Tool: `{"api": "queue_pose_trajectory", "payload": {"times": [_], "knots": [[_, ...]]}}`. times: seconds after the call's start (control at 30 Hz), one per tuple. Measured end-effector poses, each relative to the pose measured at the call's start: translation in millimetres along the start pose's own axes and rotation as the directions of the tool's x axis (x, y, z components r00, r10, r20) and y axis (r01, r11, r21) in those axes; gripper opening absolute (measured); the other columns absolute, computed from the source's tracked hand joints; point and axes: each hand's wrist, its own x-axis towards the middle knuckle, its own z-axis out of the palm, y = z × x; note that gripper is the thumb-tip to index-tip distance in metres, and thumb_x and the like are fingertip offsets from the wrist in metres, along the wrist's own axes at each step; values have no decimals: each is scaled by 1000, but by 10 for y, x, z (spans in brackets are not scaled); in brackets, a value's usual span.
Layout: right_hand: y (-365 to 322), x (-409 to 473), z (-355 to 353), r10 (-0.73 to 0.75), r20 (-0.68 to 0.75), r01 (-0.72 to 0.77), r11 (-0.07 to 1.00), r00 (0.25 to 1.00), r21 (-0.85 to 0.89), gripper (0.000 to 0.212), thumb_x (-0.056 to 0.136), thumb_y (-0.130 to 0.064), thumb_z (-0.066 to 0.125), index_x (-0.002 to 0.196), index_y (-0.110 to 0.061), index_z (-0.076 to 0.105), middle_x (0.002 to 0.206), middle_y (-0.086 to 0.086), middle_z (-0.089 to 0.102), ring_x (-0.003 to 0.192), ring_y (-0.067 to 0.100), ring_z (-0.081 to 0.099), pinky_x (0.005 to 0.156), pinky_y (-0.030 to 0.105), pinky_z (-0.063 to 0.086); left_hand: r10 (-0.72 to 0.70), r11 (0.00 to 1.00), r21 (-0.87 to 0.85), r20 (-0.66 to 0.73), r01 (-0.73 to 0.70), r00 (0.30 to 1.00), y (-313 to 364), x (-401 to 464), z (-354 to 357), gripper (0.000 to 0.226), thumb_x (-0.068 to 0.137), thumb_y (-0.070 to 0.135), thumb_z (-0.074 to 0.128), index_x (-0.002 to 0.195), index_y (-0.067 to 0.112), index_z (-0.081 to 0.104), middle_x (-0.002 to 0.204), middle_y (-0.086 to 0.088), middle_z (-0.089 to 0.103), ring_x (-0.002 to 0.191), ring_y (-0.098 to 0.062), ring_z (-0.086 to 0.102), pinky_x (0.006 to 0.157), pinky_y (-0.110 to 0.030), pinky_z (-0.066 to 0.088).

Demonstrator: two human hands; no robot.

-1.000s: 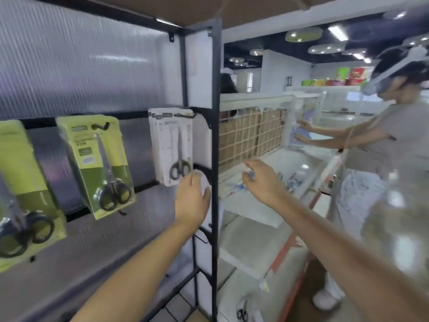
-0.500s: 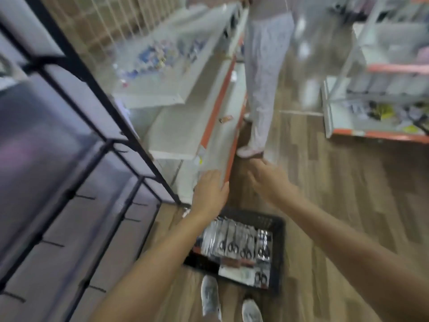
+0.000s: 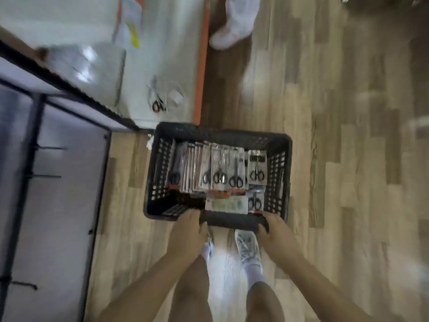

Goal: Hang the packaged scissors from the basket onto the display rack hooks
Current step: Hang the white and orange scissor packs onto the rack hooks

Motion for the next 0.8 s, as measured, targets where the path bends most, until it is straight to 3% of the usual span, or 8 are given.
{"api": "queue_pose_trajectory", "payload": {"times": [0.17, 0.3, 0.43, 0.6, 0.7, 0.8], "knots": [[173, 600, 219, 39, -40, -41, 998, 998, -40, 30, 96, -19, 42, 124, -10, 52, 117, 8, 56, 102, 24, 55, 80, 37, 47, -27, 996, 90, 19, 25, 999, -325, 540, 197, 36, 97, 23, 46, 128, 5, 49, 130, -10, 51, 120, -24, 47, 95, -31, 37], [139, 1036, 337, 64, -67, -64, 998, 996, 1, 35, 98, -19, 42, 132, -9, 46, 130, 10, 51, 116, 25, 50, 89, 35, 42, -13, 993, 117, 22, 11, 1000, -408, 984, 268, 34, 97, 25, 47, 124, 4, 50, 122, -9, 53, 111, -24, 51, 89, -33, 42], [206, 1484, 569, 81, -66, -77, 995, 995, 63, 43, 98, -18, 44, 140, -9, 39, 141, 9, 43, 127, 22, 42, 100, 30, 35, 3, 991, 133, 25, -6, 1000, -400, 1464, 517, 35, 98, 26, 45, 127, 6, 48, 125, -8, 51, 115, -22, 49, 91, -31, 41], [519, 2236, 950, 122, -127, -108, 988, 984, 106, 48, 98, -21, 46, 142, -8, 35, 143, 8, 43, 129, 20, 42, 99, 27, 34, 72, 989, 129, -23, -68, 997, -393, 2203, 1103, 42, 96, 29, 47, 131, 6, 42, 129, -7, 44, 116, -20, 44, 93, -29, 41], [686, 2760, 1165, 78, -130, -66, 993, 988, 93, 49, 97, -24, 48, 142, -8, 35, 142, 11, 42, 120, 18, 47, 96, 28, 37, 33, 963, 270, -69, -13, 997, -388, 2667, 1431, 57, 96, 42, 45, 137, 5, 33, 137, -10, 37, 123, -23, 37, 96, -32, 37], [794, 3288, 1325, 82, -147, -76, 996, 986, 49, 53, 96, -34, 48, 142, -11, 35, 142, 11, 43, 126, 25, 45, 99, 35, 38, -63, 919, 382, -97, 96, 993, -365, 3055, 1677, 76, 91, 57, 42, 141, 2, 26, 141, -16, 32, 129, -30, 31, 101, -38, 33]]}}
